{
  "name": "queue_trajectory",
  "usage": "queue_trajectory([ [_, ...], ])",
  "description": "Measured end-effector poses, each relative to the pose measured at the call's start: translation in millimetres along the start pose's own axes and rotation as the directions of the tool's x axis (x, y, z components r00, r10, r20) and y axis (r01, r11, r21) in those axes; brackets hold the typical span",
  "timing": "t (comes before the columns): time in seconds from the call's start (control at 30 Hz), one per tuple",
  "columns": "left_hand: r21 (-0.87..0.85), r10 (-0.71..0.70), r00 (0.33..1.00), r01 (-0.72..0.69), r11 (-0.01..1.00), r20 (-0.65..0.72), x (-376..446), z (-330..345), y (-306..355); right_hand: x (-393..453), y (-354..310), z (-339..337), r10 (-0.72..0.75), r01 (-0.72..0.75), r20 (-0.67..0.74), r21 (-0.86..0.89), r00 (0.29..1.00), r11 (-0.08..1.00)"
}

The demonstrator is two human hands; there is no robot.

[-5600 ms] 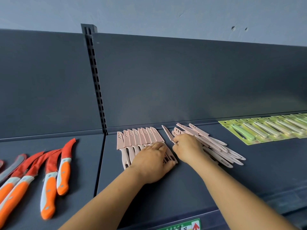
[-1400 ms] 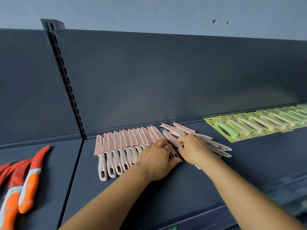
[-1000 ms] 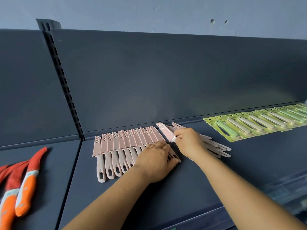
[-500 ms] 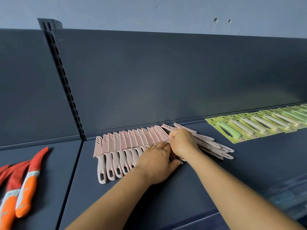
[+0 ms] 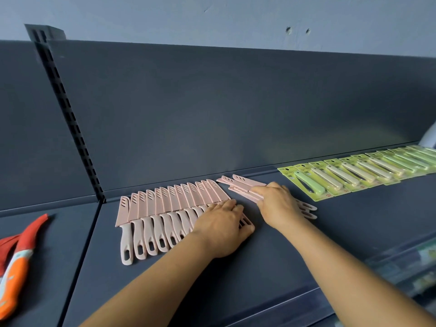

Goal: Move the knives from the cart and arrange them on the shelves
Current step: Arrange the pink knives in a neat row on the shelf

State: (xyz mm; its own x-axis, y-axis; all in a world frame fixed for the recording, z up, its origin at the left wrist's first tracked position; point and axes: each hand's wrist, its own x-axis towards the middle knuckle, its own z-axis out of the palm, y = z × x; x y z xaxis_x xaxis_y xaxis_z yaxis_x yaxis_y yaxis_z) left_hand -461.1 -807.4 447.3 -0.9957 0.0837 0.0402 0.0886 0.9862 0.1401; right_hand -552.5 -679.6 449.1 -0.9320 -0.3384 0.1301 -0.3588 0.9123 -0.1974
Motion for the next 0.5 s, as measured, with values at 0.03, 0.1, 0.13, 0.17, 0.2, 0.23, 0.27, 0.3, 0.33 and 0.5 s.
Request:
queue_trajectory([
  [0.03, -0.002, -0.004, 1.0, 0.004, 1.0, 0.0, -0.1, 0.3, 0.4, 2.3, 2.3, 0.0, 0.01, -0.01, -0.01, -0.007, 1.0, 1.0],
  [0.1, -0.003, -0.009, 1.0, 0.009, 1.0, -0.005, -1.1, -0.1, 0.4, 6.4, 6.6, -0.8, 0.03, -0.03, -0.025, -0.002, 0.999, 1.0],
  [0.13, -0.002, -0.011, 1.0, 0.011, 1.0, -0.008, -1.8, -0.4, 0.2, 8.3, 8.4, -1.8, 0.04, -0.039, -0.038, 0.013, 0.998, 0.999],
  [0.17, -0.001, -0.012, 1.0, 0.012, 1.0, -0.013, -2.2, -0.6, 0.0, 9.7, 10.3, -3.0, 0.054, -0.052, -0.048, 0.031, 0.997, 0.998],
  [0.2, 0.0, -0.013, 1.0, 0.013, 1.0, -0.019, -2.7, -0.6, -0.1, 11.6, 12.2, -3.9, 0.067, -0.064, -0.061, 0.043, 0.996, 0.997],
  [0.23, 0.0, -0.013, 1.0, 0.013, 1.0, -0.024, -3.1, -0.6, -0.1, 13.2, 14.4, -4.4, 0.08, -0.077, -0.072, 0.041, 0.994, 0.996],
  [0.27, -0.002, -0.012, 1.0, 0.012, 1.0, -0.028, -3.5, -0.4, 0.0, 14.0, 16.1, -5.4, 0.088, -0.086, -0.081, 0.029, 0.993, 0.996],
  [0.3, -0.005, -0.013, 0.999, 0.012, 1.0, -0.031, -3.8, -0.4, 0.2, 14.6, 17.2, -6.4, 0.09, -0.09, -0.08, 0.009, 0.993, 0.996],
  [0.33, -0.008, -0.013, 0.999, 0.012, 1.0, -0.033, -3.8, -0.3, 0.3, 14.2, 17.4, -8.5, 0.081, -0.082, -0.078, -0.015, 0.994, 0.996],
  [0.5, -0.011, -0.01, 0.999, 0.01, 1.0, -0.034, -3.6, -0.6, 0.6, 9.5, 13.3, -16.1, 0.023, -0.033, -0.077, -0.128, 0.997, 0.991],
])
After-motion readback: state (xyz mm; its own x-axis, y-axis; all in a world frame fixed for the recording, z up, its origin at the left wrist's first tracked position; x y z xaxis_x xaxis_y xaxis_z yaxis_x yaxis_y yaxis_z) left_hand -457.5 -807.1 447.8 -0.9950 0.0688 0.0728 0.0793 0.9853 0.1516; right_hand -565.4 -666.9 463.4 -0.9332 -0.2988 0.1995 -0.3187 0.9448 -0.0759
